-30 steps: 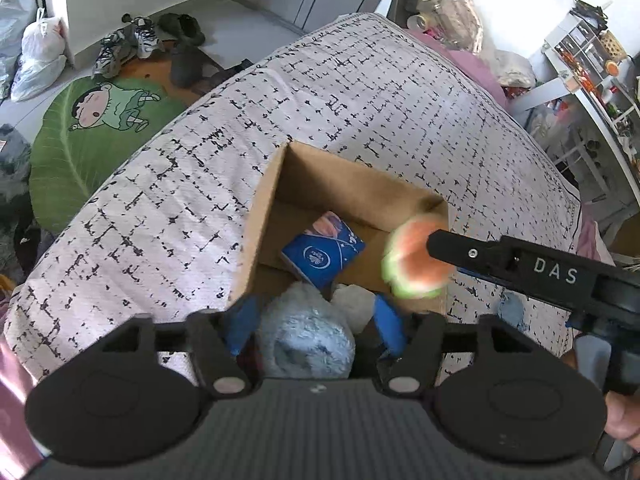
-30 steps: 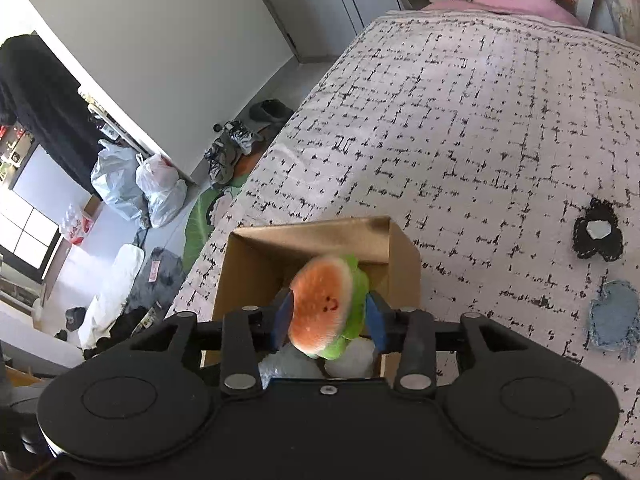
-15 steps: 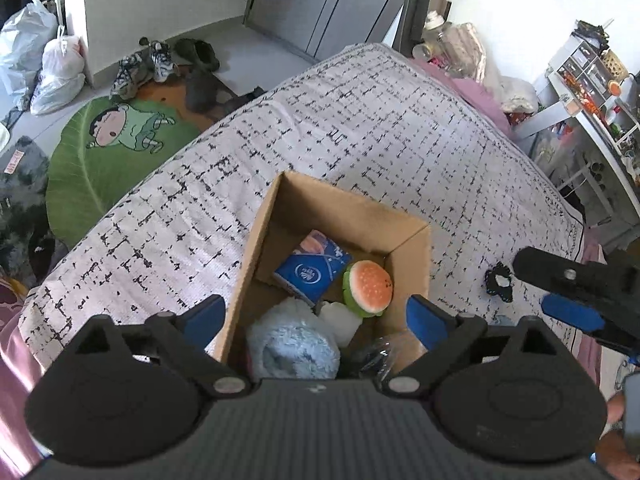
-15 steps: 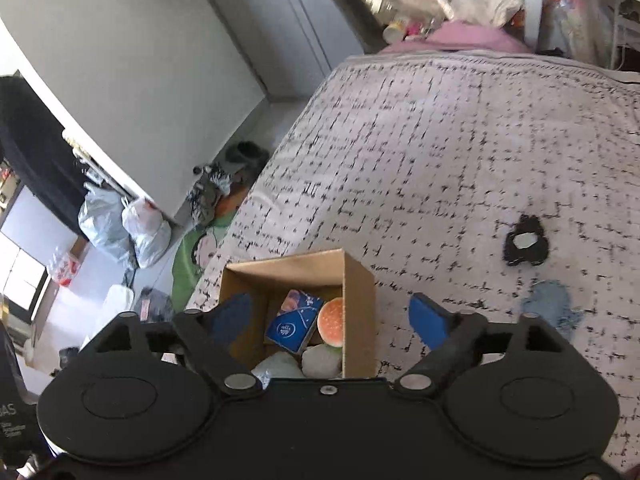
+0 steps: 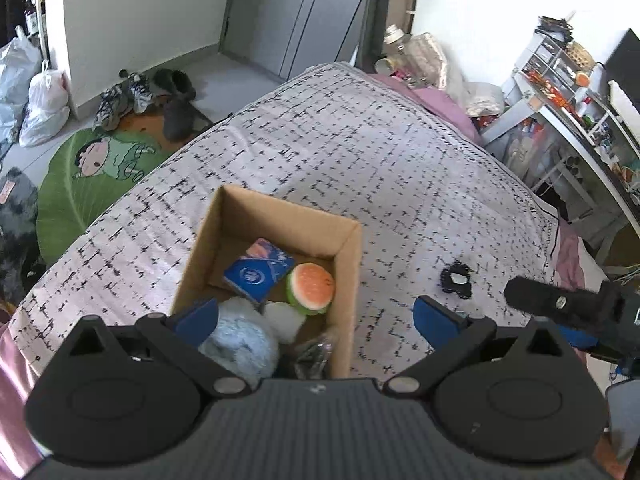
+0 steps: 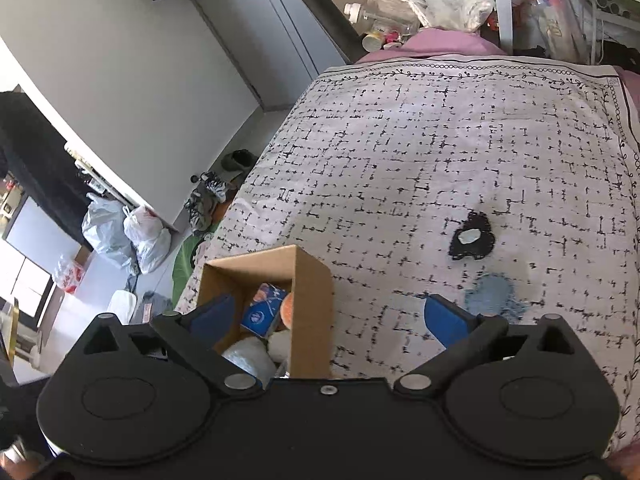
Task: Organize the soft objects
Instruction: 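Lower the burger plush into the box and open the right gripper, then move the left gripper to the black lace item while the right approaches the denim patch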
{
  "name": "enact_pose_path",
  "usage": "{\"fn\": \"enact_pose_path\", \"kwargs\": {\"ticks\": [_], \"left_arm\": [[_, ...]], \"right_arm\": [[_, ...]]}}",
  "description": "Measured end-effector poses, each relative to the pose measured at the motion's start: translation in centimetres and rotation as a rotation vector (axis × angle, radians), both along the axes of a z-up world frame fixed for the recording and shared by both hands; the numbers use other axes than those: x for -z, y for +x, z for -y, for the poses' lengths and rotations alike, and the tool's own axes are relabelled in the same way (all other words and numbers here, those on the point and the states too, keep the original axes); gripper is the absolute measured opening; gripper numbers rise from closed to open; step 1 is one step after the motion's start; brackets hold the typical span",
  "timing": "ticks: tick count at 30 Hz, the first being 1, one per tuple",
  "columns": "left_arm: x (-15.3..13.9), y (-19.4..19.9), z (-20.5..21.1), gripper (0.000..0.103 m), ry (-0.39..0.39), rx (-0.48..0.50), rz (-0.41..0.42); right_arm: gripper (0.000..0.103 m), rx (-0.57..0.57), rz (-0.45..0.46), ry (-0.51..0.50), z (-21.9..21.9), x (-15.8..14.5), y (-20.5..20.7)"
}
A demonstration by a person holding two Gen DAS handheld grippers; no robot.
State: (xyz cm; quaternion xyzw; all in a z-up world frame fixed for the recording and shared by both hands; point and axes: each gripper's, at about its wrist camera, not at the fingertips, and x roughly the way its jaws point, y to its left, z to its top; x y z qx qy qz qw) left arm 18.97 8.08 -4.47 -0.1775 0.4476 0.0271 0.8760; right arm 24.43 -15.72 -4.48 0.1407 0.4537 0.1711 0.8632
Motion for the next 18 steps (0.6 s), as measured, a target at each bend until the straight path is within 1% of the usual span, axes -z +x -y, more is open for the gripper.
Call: {"fn": "enact_pose_path", "kwargs": {"ticks": [5, 12, 15, 18], "left_arm": [[-0.2, 0.4, 2.3, 0.103, 0.007, 0.022, 0.009], [0.3, 1.4, 5.5, 0.103, 0.018, 0.041, -0.019], [0.5, 2.0, 6.6, 0.103, 0.043, 0.037, -0.021], [0.9, 2.8, 7.4, 0.103, 0.034, 0.035, -0.027]], "right_arm": [[0.103, 0.024, -0.022, 0.016, 2.6, 1.1, 0.3], [0.103, 0.065, -0.051, 0.046, 6.0, 2.6, 1.1], [0.103, 0.079, -0.076, 0.059, 7.2, 3.6, 1.7], [0.103, 0.088, -0.093, 0.071, 8.3, 4.5, 2.1]]}}
